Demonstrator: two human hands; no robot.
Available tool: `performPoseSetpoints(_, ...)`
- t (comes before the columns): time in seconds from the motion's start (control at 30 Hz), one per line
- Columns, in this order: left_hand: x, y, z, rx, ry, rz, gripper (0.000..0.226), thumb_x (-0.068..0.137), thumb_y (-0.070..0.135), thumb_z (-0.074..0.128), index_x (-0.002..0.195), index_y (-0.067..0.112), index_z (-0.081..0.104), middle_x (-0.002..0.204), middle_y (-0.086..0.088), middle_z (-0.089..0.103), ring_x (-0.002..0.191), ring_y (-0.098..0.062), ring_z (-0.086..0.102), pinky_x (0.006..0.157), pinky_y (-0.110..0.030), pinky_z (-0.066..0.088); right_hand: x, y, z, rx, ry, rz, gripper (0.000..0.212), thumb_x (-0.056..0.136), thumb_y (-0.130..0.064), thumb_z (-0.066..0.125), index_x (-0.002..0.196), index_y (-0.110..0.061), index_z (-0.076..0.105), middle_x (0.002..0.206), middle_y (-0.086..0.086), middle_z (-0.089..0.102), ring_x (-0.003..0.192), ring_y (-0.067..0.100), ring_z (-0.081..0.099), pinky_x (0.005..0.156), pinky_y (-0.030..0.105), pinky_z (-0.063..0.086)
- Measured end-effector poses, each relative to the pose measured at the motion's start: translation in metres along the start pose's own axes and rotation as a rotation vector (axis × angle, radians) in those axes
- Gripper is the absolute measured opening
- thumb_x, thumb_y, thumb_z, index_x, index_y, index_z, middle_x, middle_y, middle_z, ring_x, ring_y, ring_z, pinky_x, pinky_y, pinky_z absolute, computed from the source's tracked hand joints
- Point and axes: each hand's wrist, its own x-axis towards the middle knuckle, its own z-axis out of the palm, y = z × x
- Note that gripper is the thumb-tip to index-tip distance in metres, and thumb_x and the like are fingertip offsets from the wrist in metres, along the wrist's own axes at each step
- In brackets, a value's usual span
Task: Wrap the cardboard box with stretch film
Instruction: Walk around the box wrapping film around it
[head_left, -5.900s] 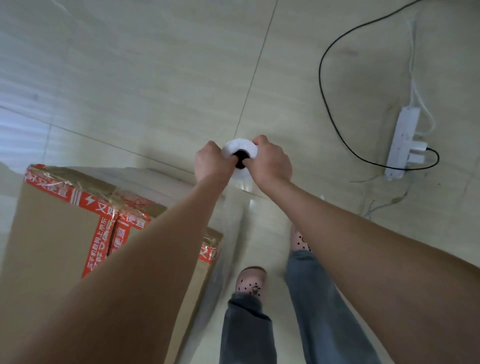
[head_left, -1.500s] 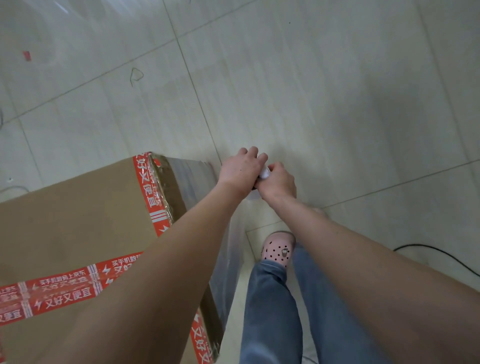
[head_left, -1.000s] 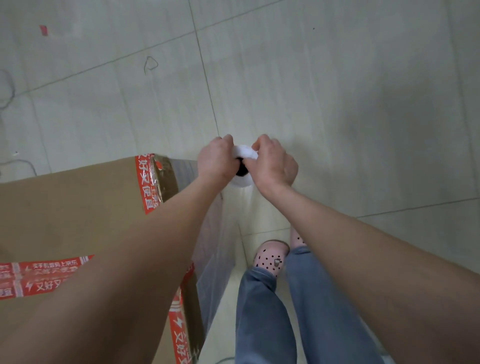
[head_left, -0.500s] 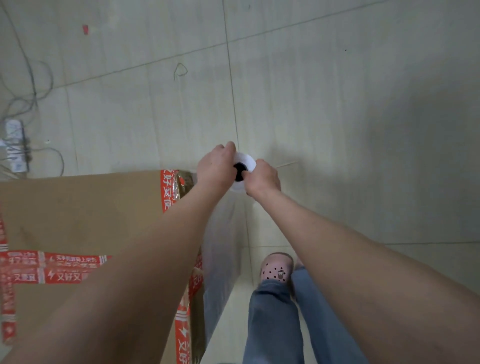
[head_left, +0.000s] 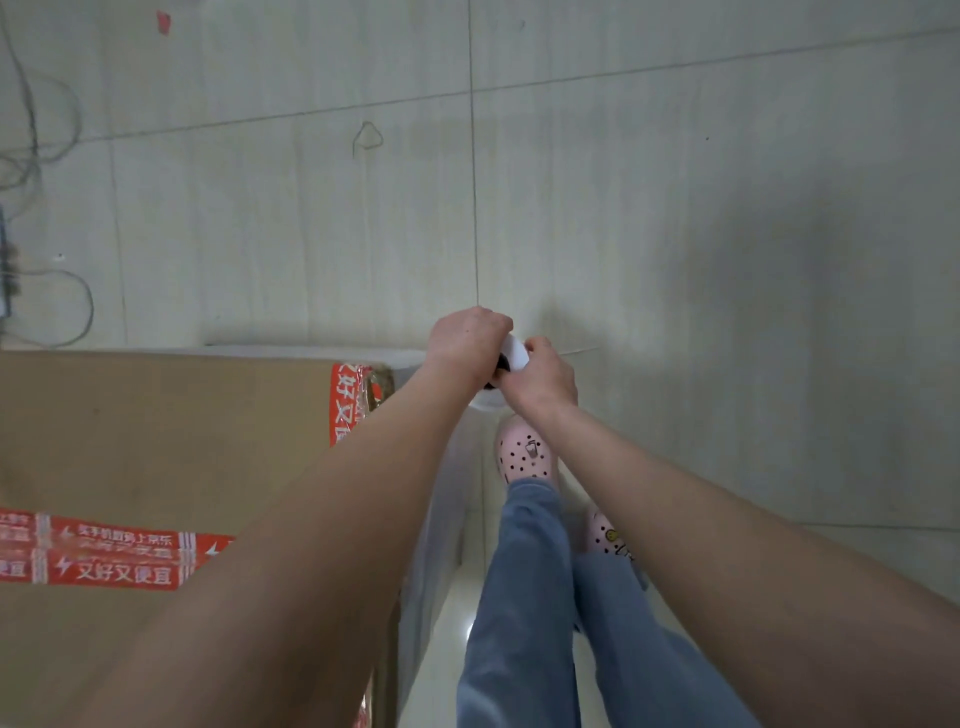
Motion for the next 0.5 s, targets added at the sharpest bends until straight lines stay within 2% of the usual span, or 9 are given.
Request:
performPoseSetpoints(0.1, 0.004, -0.004, -0.003, 0.006, -0.033, 0.01, 0.024, 0.082, 0.005, 0.057, 0.105, 0.011, 0.062, 0.103, -0.008, 0.065, 0.091, -0.028, 0.063, 0.063, -0.028, 0.04, 0.004, -0.008, 0.003, -0.025, 0.033, 0.002, 0.03, 0.084, -0.027, 0.062, 0.112, -0.018, 0.054, 0.106, 0.006, 0.061, 0.086, 0.027, 0.057, 0.067, 0.03, 0.041)
performPoseSetpoints(0.27, 0.009, -0.025, -0.007, -0.177, -0.01, -0.074, 0.015, 0.081, 0.009, 0.056, 0.096, 0.01, 0.062, 0.099, -0.01, 0.065, 0.09, -0.03, 0.063, 0.064, -0.028, 0.041, 0.005, -0.031, 0.006, -0.201, 0.125, -0.106, 0.016, 0.084, -0.019, 0.055, 0.099, -0.018, 0.058, 0.096, 0.006, 0.064, 0.079, 0.027, 0.051, 0.062, 0.029, 0.035)
performPoseSetpoints(0.4, 0.009, -0.053, -0.011, -0.376, 0.063, -0.223, 0.013, 0.081, 0.012, 0.056, 0.091, 0.008, 0.063, 0.091, -0.01, 0.063, 0.08, -0.029, 0.057, 0.062, -0.028, 0.04, 0.011, -0.062, 0.008, -0.389, 0.138, -0.199, 0.02, 0.083, -0.013, 0.053, 0.101, -0.019, 0.06, 0.094, 0.006, 0.063, 0.078, 0.029, 0.052, 0.062, 0.029, 0.037)
performPoseSetpoints(0.5, 0.009, -0.077, -0.012, -0.489, 0.096, -0.335, 0.01, 0.082, 0.016, 0.057, 0.088, 0.008, 0.061, 0.083, -0.007, 0.056, 0.075, -0.027, 0.05, 0.063, -0.029, 0.038, 0.014, -0.087, 0.016, -0.448, 0.134, -0.266, 0.026, 0.083, -0.01, 0.054, 0.106, -0.021, 0.062, 0.098, 0.006, 0.066, 0.091, 0.031, 0.061, 0.064, 0.028, 0.04)
